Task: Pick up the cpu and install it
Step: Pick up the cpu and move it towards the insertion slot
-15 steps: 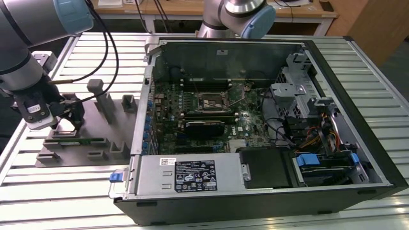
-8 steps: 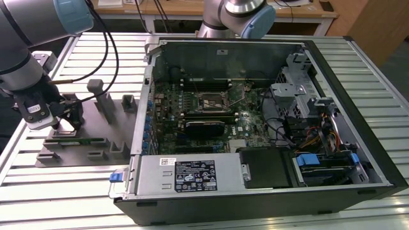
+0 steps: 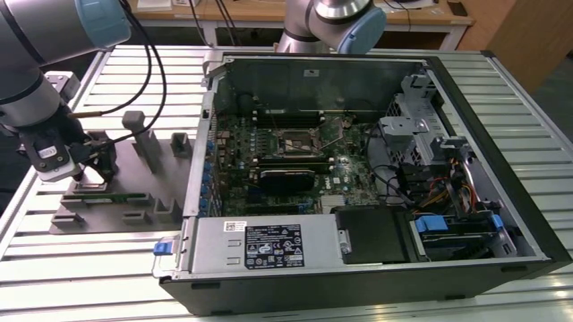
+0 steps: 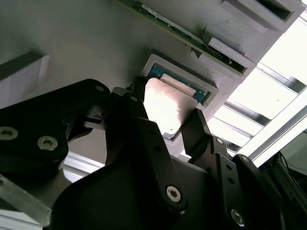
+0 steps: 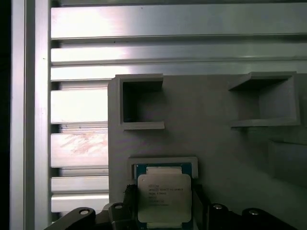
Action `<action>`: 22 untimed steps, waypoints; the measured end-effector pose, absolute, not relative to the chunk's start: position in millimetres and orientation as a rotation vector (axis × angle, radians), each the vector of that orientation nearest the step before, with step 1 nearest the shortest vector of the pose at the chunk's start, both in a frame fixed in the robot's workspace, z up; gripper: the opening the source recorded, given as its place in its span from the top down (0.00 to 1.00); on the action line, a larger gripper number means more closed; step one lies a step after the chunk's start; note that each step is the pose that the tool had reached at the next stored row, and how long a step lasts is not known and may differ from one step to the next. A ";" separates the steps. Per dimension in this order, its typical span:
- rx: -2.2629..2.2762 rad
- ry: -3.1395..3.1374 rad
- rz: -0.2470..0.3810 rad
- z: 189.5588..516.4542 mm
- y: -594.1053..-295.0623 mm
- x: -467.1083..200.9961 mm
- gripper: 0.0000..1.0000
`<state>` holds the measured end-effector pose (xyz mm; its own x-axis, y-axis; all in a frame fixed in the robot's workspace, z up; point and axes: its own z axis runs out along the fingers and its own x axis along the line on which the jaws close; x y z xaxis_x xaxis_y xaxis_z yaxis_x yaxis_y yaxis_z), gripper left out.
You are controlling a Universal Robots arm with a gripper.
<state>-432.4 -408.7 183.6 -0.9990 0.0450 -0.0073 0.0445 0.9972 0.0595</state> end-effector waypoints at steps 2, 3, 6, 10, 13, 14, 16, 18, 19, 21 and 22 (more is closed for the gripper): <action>0.070 3.131 0.093 185.8 -408.7 -432.4 0.46; 0.070 3.131 0.093 187.0 -408.7 -432.4 0.46; 0.070 3.131 0.093 190.8 -408.7 -432.4 0.46; 0.070 3.131 0.093 196.4 -408.7 -432.4 0.46; 0.070 3.131 0.093 201.2 -408.7 -432.5 0.46; 0.070 3.131 0.093 202.8 -408.7 -432.4 0.46; 0.070 3.131 0.093 206.7 -408.7 -432.5 0.46; 0.070 3.131 0.093 210.3 -408.7 -432.4 0.46; 0.070 3.131 0.093 212.0 -408.7 -432.4 0.46; 0.070 3.131 0.093 215.8 -408.7 -432.5 0.46; 0.070 3.131 0.093 222.2 -408.7 -432.5 0.46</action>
<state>-432.5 -408.7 222.2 -0.9990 0.0450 -0.0073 0.0445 0.9972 0.0594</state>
